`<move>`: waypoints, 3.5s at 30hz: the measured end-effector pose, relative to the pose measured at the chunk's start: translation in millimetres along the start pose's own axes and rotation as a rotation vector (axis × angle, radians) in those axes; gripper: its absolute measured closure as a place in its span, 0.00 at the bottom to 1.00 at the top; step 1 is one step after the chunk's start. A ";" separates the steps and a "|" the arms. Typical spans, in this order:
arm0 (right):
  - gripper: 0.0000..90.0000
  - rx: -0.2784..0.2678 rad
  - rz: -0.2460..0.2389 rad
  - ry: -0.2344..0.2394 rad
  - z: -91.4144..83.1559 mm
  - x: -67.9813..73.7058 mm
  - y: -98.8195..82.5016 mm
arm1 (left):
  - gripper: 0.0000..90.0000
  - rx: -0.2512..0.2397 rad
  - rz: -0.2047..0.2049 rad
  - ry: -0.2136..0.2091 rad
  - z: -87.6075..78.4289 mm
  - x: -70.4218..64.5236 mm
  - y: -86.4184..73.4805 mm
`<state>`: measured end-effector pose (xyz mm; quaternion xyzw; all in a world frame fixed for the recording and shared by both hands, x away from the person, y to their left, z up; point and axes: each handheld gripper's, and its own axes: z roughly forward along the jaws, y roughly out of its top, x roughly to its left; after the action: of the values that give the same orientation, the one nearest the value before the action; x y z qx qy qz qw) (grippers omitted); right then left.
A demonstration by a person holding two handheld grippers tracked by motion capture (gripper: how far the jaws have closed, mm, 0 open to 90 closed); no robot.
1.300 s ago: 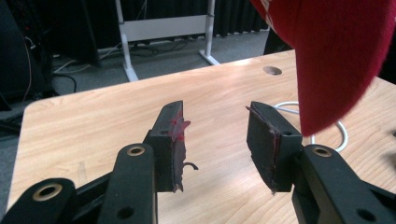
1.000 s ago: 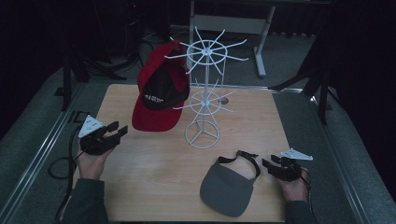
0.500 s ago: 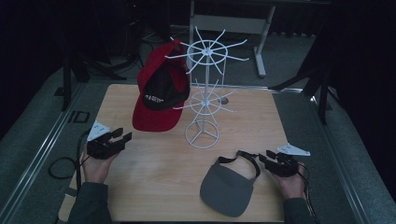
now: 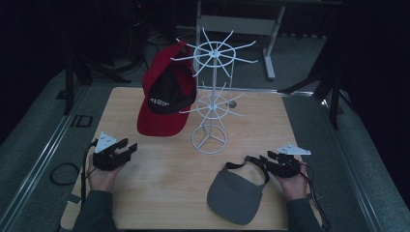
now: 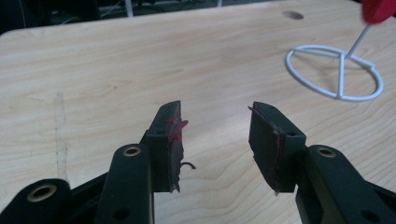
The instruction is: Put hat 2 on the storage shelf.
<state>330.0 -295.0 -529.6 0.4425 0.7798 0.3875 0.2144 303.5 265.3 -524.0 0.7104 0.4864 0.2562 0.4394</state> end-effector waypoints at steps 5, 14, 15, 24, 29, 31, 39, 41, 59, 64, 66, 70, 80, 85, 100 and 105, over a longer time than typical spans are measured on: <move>0.66 0.019 -0.005 0.013 5.8 1.7 1.3 | 0.61 0.016 -0.009 0.005 4.3 0.8 -6.0; 0.68 0.066 -0.045 0.048 17.5 10.3 5.1 | 0.60 0.044 -0.001 0.005 10.8 -1.8 -11.5; 0.69 0.072 -0.051 0.053 19.3 11.4 6.1 | 0.60 0.043 -0.002 0.006 10.6 -1.8 -11.7; 0.74 0.154 -0.136 0.068 33.7 18.0 12.5 | 0.60 0.040 -0.015 0.005 9.4 0.4 -12.8; 0.75 0.219 -0.167 0.078 43.2 20.2 15.0 | 0.60 0.039 -0.021 0.005 9.5 1.2 -13.2; 0.76 0.243 -0.179 0.080 46.0 21.6 15.7 | 0.60 0.040 -0.024 0.007 9.7 1.3 -13.3; 0.83 0.347 -0.199 0.107 55.7 19.8 25.7 | 0.60 0.041 -0.024 0.007 9.7 1.4 -13.5; 0.89 0.375 -0.192 0.110 56.5 19.3 28.5 | 0.60 0.043 -0.025 0.008 9.7 1.7 -13.7; 0.98 0.004 -0.192 -0.078 23.7 37.1 40.2 | 0.60 0.039 -0.040 0.024 8.5 3.6 -14.3; 0.98 -0.131 -0.143 -0.045 12.4 35.2 43.9 | 0.60 0.037 -0.048 0.030 8.6 4.0 -14.7; 0.98 -0.173 -0.131 -0.033 8.1 34.8 45.4 | 0.60 0.033 -0.052 0.031 8.4 4.5 -14.9; 0.98 -0.225 -0.138 -0.035 0.3 36.6 51.9 | 0.60 0.035 -0.053 0.034 8.2 5.0 -14.9; 0.98 -0.308 -0.095 0.037 -15.4 40.6 72.3 | 0.60 0.033 -0.059 0.035 8.1 5.9 -15.4; 0.98 -0.349 -0.097 0.066 -25.0 46.2 81.6 | 0.60 0.032 -0.062 0.037 7.6 6.2 -15.4; 0.98 -0.412 -0.099 0.107 -42.8 50.8 100.8 | 0.60 0.029 -0.071 0.033 8.2 7.3 -16.4; 0.98 -0.434 -0.099 0.110 -49.6 51.8 106.4 | 0.60 0.031 -0.073 0.034 8.3 7.6 -16.6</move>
<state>325.4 -238.4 -414.6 0.3252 0.7095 0.5586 0.2806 305.3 271.5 -543.0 0.6945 0.5231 0.2445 0.4293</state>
